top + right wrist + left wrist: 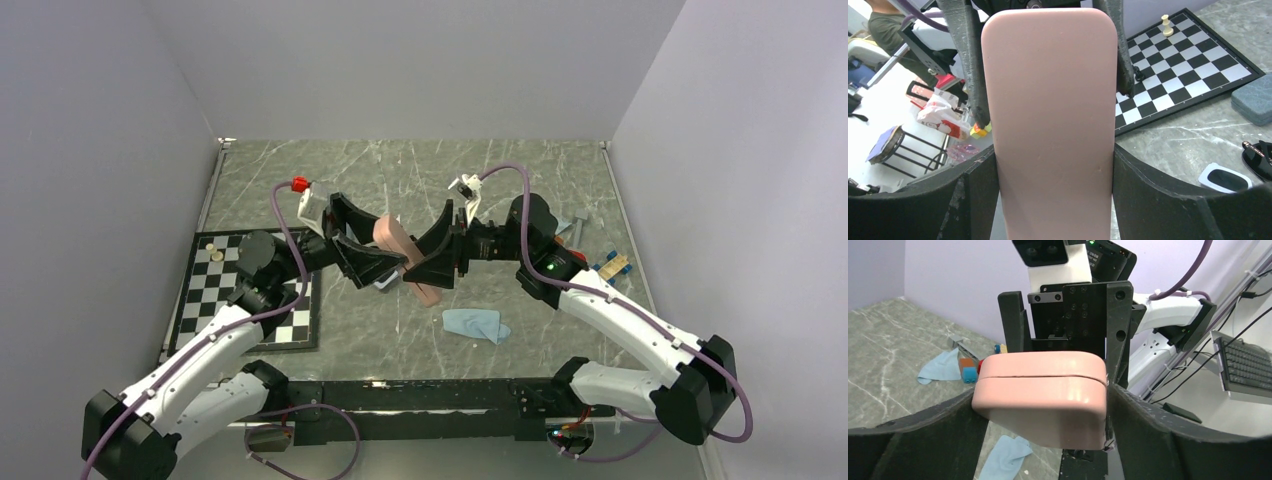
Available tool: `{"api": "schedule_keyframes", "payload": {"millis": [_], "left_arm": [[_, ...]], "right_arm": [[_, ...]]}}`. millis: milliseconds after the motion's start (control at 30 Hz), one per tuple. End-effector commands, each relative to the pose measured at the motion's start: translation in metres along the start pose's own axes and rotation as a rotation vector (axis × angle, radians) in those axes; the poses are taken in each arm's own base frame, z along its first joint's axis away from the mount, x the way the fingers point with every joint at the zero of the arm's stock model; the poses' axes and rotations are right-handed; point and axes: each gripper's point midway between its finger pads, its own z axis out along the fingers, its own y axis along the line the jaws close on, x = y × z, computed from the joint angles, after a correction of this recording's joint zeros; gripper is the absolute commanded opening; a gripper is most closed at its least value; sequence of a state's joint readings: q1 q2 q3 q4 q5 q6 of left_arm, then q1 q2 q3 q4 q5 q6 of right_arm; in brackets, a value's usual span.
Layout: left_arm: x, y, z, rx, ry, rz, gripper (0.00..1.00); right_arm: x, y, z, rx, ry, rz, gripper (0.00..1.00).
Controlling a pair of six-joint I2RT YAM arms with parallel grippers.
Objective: Organize the sunglasses
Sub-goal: Open the sunglasses case at the center of the board.
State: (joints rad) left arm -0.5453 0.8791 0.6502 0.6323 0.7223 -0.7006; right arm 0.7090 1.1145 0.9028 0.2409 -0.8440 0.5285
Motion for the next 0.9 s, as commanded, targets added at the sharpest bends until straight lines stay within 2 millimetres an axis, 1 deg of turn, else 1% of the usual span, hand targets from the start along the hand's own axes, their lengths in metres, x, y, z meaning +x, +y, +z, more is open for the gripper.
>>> {"api": "schedule_keyframes", "payload": {"millis": [0,67,100,133,167,267,300,333,433,467,500,567,667,733,767,867], "left_arm": [[-0.016,-0.016,0.005,0.054,-0.020,0.048,0.79],[-0.014,-0.008,0.004,0.002,-0.011,0.044,0.63],[-0.013,-0.005,0.004,-0.020,-0.005,0.044,0.51],[-0.012,-0.002,0.004,-0.042,0.000,0.037,0.42],[-0.009,0.000,0.003,-0.057,0.008,0.028,0.35],[-0.007,0.004,0.004,-0.090,0.027,-0.002,0.29],[-0.006,0.008,0.004,-0.119,0.036,-0.019,0.28],[-0.005,0.013,0.004,-0.158,0.044,-0.034,0.24],[-0.002,0.036,-0.001,-0.315,0.071,-0.071,0.06],[0.000,0.043,-0.003,-0.361,0.076,-0.088,0.02],[0.002,0.048,-0.005,-0.398,0.082,-0.106,0.01],[0.005,0.056,-0.007,-0.456,0.097,-0.136,0.00],[0.014,0.072,-0.017,-0.585,0.140,-0.198,0.00],[0.016,0.082,-0.023,-0.679,0.156,-0.232,0.01],[0.014,0.088,-0.026,-0.733,0.156,-0.245,0.02],[0.018,0.092,-0.026,-0.773,0.183,-0.278,0.02]], "right_arm": [[-0.032,0.011,0.000,0.005,-0.097,-0.107,0.24],[-0.036,0.008,-0.002,0.038,-0.117,-0.111,0.24],[-0.038,0.007,-0.003,0.053,-0.128,-0.112,0.23],[-0.040,0.004,-0.004,0.074,-0.141,-0.109,0.22],[-0.043,0.002,-0.005,0.095,-0.152,-0.108,0.20],[-0.051,-0.014,-0.009,0.199,-0.188,-0.100,0.11],[-0.053,-0.021,-0.010,0.239,-0.198,-0.098,0.09],[-0.056,-0.026,-0.012,0.275,-0.207,-0.098,0.07],[-0.063,-0.043,-0.017,0.383,-0.220,-0.088,0.05],[-0.064,-0.049,-0.020,0.420,-0.230,-0.079,0.02],[-0.066,-0.054,-0.022,0.454,-0.242,-0.070,0.00],[-0.068,-0.064,-0.028,0.518,-0.255,-0.067,0.00],[-0.066,-0.085,-0.036,0.633,-0.252,-0.059,0.00],[-0.063,-0.100,-0.040,0.701,-0.240,-0.063,0.00],[-0.060,-0.109,-0.043,0.748,-0.228,-0.057,0.00],[-0.055,-0.120,-0.041,0.790,-0.186,-0.080,0.00]]}}
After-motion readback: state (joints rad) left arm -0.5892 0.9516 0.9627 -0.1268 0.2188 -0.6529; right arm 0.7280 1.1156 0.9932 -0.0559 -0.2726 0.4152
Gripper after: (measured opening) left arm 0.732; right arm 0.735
